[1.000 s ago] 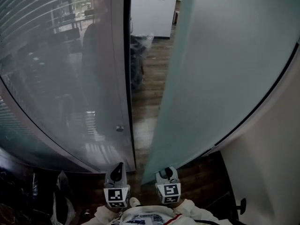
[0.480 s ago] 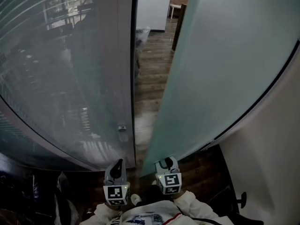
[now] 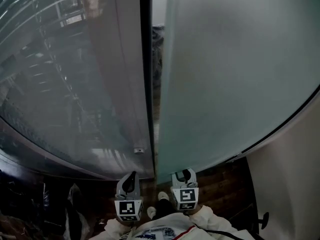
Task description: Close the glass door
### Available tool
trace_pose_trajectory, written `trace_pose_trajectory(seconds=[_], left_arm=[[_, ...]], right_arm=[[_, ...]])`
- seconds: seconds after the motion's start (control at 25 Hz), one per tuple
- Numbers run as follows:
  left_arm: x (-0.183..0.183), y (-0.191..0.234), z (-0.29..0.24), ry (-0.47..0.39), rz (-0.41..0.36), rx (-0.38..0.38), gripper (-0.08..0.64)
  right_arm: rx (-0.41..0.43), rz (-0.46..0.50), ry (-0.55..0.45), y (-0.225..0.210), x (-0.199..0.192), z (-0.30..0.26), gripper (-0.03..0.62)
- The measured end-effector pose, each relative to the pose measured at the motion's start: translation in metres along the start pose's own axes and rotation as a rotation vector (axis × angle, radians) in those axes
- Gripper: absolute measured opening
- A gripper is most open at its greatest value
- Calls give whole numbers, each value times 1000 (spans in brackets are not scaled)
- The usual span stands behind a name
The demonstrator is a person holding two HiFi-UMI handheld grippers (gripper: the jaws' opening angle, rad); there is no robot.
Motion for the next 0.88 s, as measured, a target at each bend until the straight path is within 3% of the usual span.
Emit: trace_pose_trajectory(seconds=[0.68,0.88], left_arm=[[5,10,-33,-16,-1,-4,3],[4,3,-35,-59,-9,-34,3]], right_arm=[[-7,7,5,-10,18,-54,121],[-11,3,6,-15,18,-67,121]])
Point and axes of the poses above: the fingertips, and each gripper's own axes: z backward along the fingers, y to its left, x out of its top, the point moved 6 cm from there along z, backward along the fingers, and after that the axes turned 3 degrees about y, right-handed, at the moved point
